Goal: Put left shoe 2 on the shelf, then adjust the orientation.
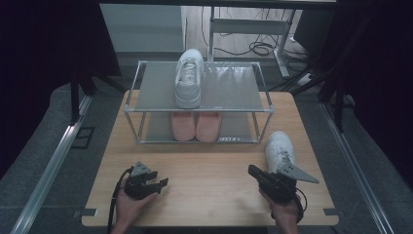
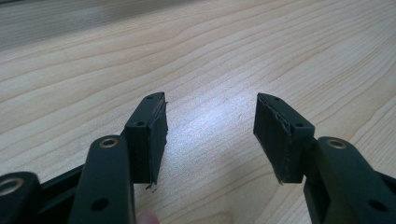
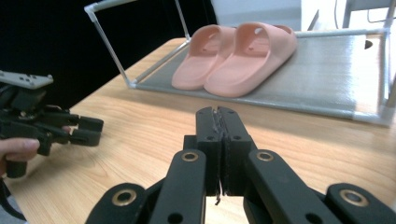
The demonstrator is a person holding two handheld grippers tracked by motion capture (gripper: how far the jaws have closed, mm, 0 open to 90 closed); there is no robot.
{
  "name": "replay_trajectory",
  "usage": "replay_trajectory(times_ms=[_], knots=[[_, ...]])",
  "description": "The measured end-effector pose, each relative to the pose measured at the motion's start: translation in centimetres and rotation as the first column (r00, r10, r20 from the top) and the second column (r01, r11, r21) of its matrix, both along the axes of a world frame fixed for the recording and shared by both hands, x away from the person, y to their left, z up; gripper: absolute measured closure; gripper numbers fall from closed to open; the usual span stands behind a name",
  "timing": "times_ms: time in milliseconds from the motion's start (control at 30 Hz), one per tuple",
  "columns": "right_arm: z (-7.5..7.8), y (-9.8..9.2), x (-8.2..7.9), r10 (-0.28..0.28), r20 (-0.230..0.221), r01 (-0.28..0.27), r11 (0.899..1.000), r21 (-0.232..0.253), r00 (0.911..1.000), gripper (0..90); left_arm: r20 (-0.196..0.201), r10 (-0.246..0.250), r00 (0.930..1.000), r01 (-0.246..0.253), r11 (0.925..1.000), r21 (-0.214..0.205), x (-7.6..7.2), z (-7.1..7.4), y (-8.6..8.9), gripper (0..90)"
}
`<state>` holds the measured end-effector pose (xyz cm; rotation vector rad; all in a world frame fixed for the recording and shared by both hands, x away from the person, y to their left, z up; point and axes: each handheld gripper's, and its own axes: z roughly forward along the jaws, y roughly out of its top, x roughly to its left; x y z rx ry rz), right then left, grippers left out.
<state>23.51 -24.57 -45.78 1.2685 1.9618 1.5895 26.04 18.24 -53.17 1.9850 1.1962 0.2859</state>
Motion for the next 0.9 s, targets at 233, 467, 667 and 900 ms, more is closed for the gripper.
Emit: replay_trajectory(times_ms=[233, 467, 667, 900], knots=[[-0.5, -0.8, -1.1, -0.026, -0.002, 0.025, 0.999, -0.043, 0.9997, 88.7, 0.005, 0.003, 1.0000, -0.003, 1.0000, -0.003, 0.0, 0.1, 0.1, 45.1], [-1.0, -1.8, -1.6, -0.046, -0.016, 0.045, 0.998, -0.051, 0.9988, 88.7, 0.005, 0.004, 1.0000, -0.004, 1.0000, -0.002, 0.0, 0.1, 0.1, 45.1], [-1.6, -2.4, -1.9, -0.070, -0.030, 0.068, 0.996, -0.061, 0.9971, 88.7, 0.004, 0.006, 1.0000, -0.006, 1.0000, -0.003, 0.0, 0.1, 0.2, 45.1], [-2.0, -3.3, -2.3, -0.104, -0.040, 0.100, 0.991, -0.088, 0.9938, 88.9, 0.002, 0.007, 1.0000, -0.007, 1.0000, 0.000, 0.1, 0.0, 0.2, 45.1]])
